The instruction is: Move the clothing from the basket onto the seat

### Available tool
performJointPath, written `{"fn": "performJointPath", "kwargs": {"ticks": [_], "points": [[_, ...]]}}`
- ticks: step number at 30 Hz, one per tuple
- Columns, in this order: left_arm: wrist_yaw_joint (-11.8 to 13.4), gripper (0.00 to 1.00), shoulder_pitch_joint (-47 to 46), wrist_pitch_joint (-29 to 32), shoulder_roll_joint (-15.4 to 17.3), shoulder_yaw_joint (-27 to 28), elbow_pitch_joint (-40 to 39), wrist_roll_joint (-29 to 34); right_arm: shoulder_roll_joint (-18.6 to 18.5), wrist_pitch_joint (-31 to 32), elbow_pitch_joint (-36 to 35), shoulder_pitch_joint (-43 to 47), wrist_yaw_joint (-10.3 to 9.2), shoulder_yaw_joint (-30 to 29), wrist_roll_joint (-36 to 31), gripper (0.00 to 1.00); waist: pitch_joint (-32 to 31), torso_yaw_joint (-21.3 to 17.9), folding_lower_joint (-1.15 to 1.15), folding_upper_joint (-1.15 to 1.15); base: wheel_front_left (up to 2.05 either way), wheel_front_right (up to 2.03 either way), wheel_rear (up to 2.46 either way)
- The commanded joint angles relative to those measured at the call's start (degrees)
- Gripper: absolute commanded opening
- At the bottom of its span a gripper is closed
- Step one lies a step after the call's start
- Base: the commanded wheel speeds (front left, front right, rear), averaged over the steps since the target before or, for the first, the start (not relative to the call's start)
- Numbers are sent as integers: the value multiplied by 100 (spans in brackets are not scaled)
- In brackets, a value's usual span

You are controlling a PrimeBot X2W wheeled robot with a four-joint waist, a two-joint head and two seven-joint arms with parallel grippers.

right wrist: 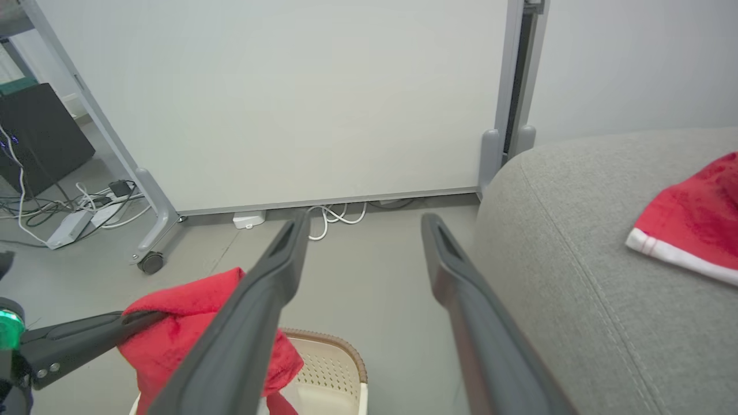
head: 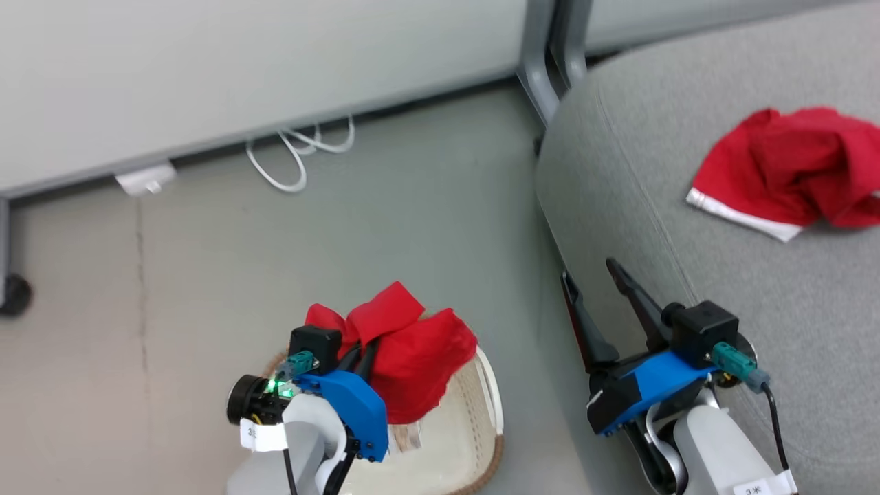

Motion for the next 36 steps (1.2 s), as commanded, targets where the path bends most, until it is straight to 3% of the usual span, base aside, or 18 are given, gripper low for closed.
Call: {"fn": "performJointPath", "kwargs": {"ticks": [1,14,36], "points": [[-9,0,83,-25,-8,-89,-108,-62,-17,44,28,183,1,-3,25,100,-813,475,2,-1,0,0,0],[-2,0,-530,-48,-8,-629,-938,-388,-16,327,-1,789,1,82,45,100,-1566,727,2,-1,0,0,0],[105,0,-866,-30,-7,-984,-1083,-897,-15,376,-32,920,1,362,295,100,-1597,730,2,-1,0,0,0]]}}
